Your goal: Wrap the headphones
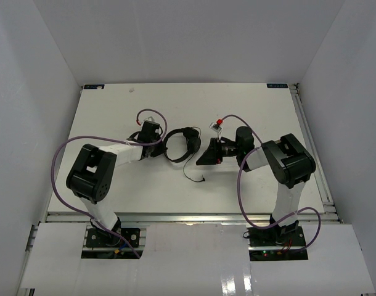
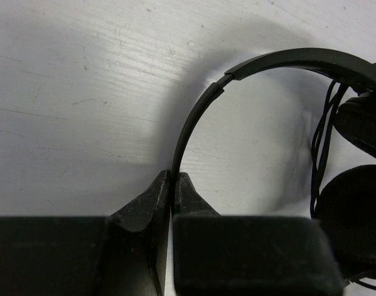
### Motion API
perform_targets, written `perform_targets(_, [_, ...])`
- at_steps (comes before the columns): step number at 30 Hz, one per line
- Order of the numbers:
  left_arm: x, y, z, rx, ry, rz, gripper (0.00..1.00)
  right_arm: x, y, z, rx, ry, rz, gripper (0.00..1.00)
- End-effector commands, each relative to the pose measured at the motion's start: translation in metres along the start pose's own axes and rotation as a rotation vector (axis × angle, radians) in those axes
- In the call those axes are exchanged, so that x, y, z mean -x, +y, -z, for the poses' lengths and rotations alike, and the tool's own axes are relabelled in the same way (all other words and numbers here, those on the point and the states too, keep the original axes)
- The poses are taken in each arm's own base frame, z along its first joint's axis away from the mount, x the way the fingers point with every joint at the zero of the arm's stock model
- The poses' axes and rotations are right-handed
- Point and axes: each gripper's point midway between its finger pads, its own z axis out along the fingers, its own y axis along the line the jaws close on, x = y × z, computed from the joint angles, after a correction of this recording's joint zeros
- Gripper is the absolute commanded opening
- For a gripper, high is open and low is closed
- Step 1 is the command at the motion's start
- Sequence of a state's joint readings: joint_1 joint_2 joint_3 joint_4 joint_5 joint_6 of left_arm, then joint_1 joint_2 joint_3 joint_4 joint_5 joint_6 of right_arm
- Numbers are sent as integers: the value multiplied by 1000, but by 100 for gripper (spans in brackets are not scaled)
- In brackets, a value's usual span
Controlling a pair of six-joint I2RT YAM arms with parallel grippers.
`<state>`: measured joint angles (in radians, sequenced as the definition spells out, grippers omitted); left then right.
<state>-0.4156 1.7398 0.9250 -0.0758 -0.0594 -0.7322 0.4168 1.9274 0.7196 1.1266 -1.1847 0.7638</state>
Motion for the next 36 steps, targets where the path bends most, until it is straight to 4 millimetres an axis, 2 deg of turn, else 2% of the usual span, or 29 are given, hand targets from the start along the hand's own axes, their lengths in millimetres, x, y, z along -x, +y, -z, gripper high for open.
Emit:
perform_targets(1, [16,-13,2,-16,-43,-20,0,-4,2,0,10,13,39,26])
perform_targets(5, [12,-10,1,-4,-33,-37,0,-3,0,0,3,43,120,28])
perform_targets(6, [14,-10,1,-3,-37,-41,0,0,4,-2,2,58,174,30])
perform_targets(7, [13,-9,1,0,-35,-45,0,-1,-2,-4,-25,94,239,33])
perform_targets(9, [12,-8,0,5,-30,-52,0,-9,-18,-5,-121,253,451,37])
perform_targets(11, [12,-8,0,7,-26,-58,0,-15,-20,-13,-202,411,620,44])
perform_targets(13, [13,-9,1,3,-28,-61,0,-29,-22,-9,-254,533,722,53])
perform_targets(17, [13,-10,4,-4,-28,-64,0,-40,-31,0,-347,674,824,65])
perform_targets(20, [13,-11,6,-10,-26,-67,0,-45,-38,9,-409,752,854,66])
perform_targets(25, [12,-11,8,-17,-22,-70,0,-71,-40,21,-452,890,915,66])
perform_targets(28, [9,-11,8,-20,-13,-67,0,-73,-40,21,-459,925,972,65])
perform_targets(36, [6,-11,11,-29,-6,-66,0,-86,-35,-1,-376,990,1038,61])
